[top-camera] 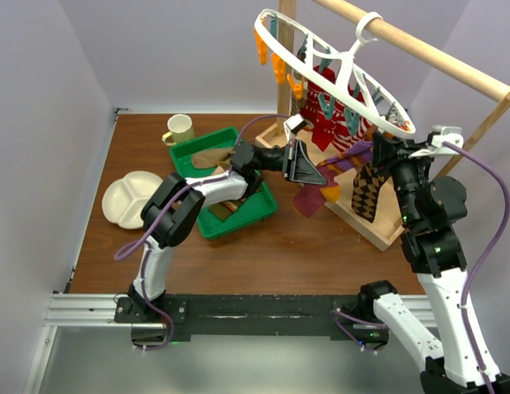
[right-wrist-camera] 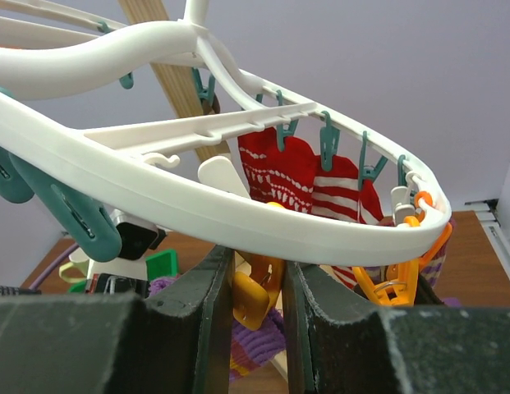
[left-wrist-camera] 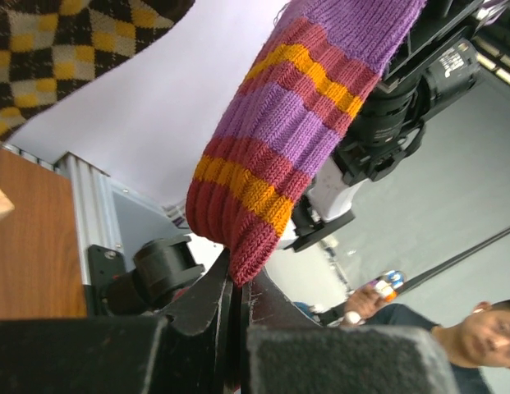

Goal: Remove the socks clipped to the hanger
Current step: Remove the sock from the hanger.

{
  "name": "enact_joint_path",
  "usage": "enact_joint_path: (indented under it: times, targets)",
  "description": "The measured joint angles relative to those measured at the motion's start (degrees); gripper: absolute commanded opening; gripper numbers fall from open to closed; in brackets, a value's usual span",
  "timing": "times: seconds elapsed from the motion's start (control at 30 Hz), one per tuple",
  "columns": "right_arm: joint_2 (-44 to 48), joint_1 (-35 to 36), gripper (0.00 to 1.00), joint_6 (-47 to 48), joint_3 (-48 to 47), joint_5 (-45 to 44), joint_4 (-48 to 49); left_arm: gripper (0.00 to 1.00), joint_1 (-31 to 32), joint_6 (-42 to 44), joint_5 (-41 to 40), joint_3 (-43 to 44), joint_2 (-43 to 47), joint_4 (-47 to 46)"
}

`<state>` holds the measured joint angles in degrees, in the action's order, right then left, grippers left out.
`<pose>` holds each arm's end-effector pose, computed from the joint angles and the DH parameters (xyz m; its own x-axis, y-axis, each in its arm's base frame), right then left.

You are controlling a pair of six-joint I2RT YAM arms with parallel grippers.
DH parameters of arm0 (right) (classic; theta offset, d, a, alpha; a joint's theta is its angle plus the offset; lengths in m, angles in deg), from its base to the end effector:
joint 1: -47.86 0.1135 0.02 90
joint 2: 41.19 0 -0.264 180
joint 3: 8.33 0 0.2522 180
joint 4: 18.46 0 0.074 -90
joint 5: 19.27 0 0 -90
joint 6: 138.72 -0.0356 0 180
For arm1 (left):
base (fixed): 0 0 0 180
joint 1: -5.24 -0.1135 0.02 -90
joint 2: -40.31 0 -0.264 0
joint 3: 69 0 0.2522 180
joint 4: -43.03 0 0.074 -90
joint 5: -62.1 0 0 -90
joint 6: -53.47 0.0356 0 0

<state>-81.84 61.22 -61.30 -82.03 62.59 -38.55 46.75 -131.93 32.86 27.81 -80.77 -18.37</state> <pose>0.1350 0.0269 0.4475 0.1924 0.2673 -0.9442 -0.1397 0.9598 0.2432 0.3232 -0.3275 0.2911 -0.8835 0.1325 -0.4493 0.3705 -0.3893 -0.8433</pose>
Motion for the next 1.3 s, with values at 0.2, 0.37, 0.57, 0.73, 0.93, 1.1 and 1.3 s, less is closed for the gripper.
enact_joint_path:
  times: [0.2,0.37,0.57,0.73,0.93,1.1,1.3]
  targets:
    - [-0.74,0.00,0.00,-0.31,-1.60,-0.09,-2.21,0.00,-0.24,6.05,-0.55,0.00,0.22,4.57]
    - [-1.73,0.00,0.00,-1.18,-3.65,0.20,-4.98,0.00,-0.31,10.62,-1.18,0.00,0.92,9.44]
    - [-1.79,-0.02,0.00,-1.95,-3.82,0.39,-6.19,0.00,-0.31,12.72,-1.16,0.00,1.99,11.85]
    - [-1.79,-0.07,0.00,-2.01,-3.85,0.35,-6.23,0.00,-0.31,13.90,-1.16,0.00,2.71,13.03]
    - [-2.10,-0.07,0.00,-2.01,-4.46,0.22,-6.91,0.00,-0.31,16.26,-1.60,-0.02,2.93,15.76]
    - [-2.12,-0.04,0.00,-2.21,-4.85,0.22,-7.65,0.00,-0.48,22.47,-3.26,-0.17,4.85,23.47]
    - [-2.23,-0.07,0.00,-2.45,-5.05,0.20,-8.33,0.00,-1.25,28.13,-5.11,-0.24,7.91,29.79]
